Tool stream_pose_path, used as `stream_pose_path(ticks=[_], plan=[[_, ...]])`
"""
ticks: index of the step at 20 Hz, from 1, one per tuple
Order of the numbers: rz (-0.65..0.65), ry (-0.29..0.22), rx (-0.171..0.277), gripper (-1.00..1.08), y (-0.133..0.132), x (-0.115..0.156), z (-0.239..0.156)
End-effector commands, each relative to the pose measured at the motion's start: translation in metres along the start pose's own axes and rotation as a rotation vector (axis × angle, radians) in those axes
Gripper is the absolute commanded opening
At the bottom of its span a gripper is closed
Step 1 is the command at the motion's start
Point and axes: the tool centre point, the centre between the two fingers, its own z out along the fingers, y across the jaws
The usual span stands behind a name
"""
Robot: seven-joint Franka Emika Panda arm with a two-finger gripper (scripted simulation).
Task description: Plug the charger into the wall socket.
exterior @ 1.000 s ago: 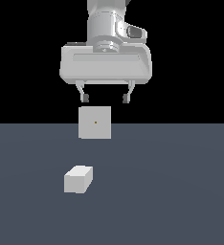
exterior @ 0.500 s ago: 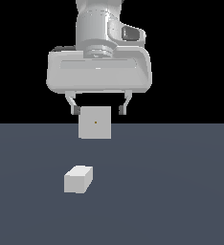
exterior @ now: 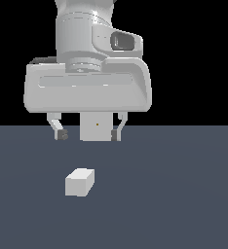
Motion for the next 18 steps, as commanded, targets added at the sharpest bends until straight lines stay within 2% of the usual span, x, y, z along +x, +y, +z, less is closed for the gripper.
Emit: stream_pose_path(ticks=[1,8,18], plan=[[0.009,0.010,-0.001,1.00,-0.002,-0.007,0.007],[0.021,0.022,-0.004,1.00,-0.006,-0.017,0.018],[0.022,0.022,-0.005,1.00,-0.007,-0.017,0.022]])
